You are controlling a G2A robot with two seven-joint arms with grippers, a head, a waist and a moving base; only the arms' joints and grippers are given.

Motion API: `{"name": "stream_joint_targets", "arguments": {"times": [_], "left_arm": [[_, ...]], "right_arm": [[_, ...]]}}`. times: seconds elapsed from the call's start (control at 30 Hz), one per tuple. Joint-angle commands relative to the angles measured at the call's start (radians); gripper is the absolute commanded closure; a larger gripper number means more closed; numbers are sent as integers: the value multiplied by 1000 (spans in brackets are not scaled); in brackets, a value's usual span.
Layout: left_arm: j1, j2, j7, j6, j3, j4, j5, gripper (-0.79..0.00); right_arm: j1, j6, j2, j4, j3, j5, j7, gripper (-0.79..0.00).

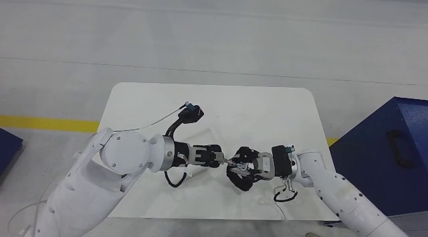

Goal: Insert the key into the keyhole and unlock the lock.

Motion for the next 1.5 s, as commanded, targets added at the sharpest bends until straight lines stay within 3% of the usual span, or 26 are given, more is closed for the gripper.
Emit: {"name": "stream_joint_targets", "arguments": {"times": [0.0, 0.6, 0.77, 0.8, 0.87, 0.93, 0.97, 1.0, 1.03, 1.07, 1.1, 1.47], "left_arm": [[-1, 2, -7, -4, -4, -4, 4, 0], [8, 8, -33, -63, 2, -32, 13, 0], [13, 10, -31, -70, 1, -37, 11, 0], [14, 9, -26, -69, 0, -39, 6, -49], [14, 9, -26, -69, 0, -39, 6, -299], [14, 9, -26, -69, 0, -39, 6, -148], [14, 9, -26, -69, 0, -39, 6, -108], [14, 9, -26, -69, 0, -39, 6, -132], [14, 9, -26, -69, 0, -39, 6, -252], [14, 9, -26, -69, 0, -39, 6, -677], [14, 9, -26, -69, 0, -39, 6, -785], [39, 14, 1, -60, -32, -47, -12, -785]], "right_arm": [[26, 0, 11, 6, -49, 46, 0, 0], [322, 0, 128, -56, -583, 500, 0, 0], [312, 0, 148, -85, -583, 562, 27, 0], [317, 0, 151, -79, -583, 571, 32, 0], [317, 0, 151, -79, -583, 571, 32, 0], [317, 0, 151, -79, -583, 571, 32, 0], [317, 0, 151, -79, -583, 571, 32, 0], [317, 0, 151, -79, -583, 571, 32, 0], [317, 0, 151, -79, -583, 571, 32, 0], [317, 0, 151, -79, -583, 571, 32, 0], [317, 0, 151, -79, -583, 571, 32, 0], [317, 0, 151, -79, -583, 571, 32, 0]]}}
